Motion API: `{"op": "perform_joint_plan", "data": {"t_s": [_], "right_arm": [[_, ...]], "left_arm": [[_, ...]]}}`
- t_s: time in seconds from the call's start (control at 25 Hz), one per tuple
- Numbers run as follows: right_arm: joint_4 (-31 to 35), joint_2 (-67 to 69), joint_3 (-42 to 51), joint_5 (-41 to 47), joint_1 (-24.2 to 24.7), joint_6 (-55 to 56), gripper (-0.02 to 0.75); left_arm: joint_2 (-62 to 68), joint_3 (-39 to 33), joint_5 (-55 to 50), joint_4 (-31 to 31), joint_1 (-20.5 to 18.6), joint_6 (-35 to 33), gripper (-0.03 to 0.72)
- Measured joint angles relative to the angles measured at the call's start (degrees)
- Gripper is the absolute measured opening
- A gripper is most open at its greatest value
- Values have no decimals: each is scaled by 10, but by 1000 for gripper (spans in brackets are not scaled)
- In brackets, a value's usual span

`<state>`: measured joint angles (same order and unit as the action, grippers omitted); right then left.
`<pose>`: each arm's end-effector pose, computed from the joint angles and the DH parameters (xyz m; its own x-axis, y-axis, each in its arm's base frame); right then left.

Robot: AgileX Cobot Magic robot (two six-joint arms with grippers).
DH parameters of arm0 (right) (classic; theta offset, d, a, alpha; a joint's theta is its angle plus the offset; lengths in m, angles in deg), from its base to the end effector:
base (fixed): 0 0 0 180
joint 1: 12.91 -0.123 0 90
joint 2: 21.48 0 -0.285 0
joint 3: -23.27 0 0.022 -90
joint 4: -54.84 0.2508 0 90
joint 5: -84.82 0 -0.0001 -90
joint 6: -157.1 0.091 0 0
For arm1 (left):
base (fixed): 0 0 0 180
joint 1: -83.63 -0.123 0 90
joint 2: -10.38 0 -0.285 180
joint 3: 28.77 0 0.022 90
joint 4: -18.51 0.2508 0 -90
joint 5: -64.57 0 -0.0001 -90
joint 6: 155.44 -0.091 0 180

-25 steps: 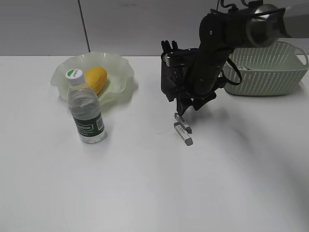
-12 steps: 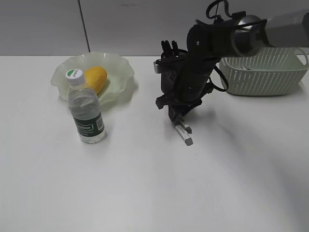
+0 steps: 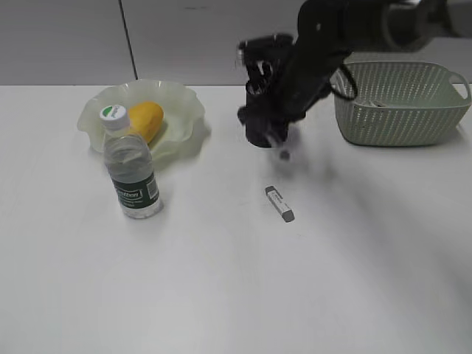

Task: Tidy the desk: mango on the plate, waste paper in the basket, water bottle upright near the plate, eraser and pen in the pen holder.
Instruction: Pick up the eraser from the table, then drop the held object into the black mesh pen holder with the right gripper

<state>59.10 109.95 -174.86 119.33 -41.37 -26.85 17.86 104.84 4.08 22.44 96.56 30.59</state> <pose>0.4167 0.2302 0.1808 -0.7396 -0.4096 -0.5341 -0.5015 0.8646 0.0315 -0.0088 0.0076 0.2883 -0.4122 0.0216 -0.9108 0.1413 0.9891 -0.0405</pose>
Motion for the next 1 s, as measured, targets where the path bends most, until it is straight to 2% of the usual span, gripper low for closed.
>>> {"op": "perform_joint_plan", "data": {"t_s": [0.16,0.28,0.36,0.44,0.6,0.64,0.68,0.84,0.92,1.0], "right_arm": [[-23,-101,72,-256,2,0,98],[-28,-113,123,-460,10,0,98],[-28,-94,142,-542,17,0,98],[-24,-61,147,-581,23,0,98],[2,-10,150,-592,29,0,101],[6,-3,151,-580,29,0,124],[9,0,151,-568,29,0,160],[11,-15,153,-501,29,0,431],[10,-45,153,-434,29,0,486],[-1,-90,153,-345,31,0,489]], "left_arm": [[0,0,0,0,0,0,211],[0,0,0,0,0,0,211],[0,0,0,0,0,0,211],[0,0,0,0,0,0,211],[0,0,0,0,0,0,211],[1,0,0,0,0,0,211],[2,0,0,0,0,0,211],[4,0,0,0,0,0,211],[4,0,0,0,0,0,211],[4,0,0,0,0,0,211]]}}
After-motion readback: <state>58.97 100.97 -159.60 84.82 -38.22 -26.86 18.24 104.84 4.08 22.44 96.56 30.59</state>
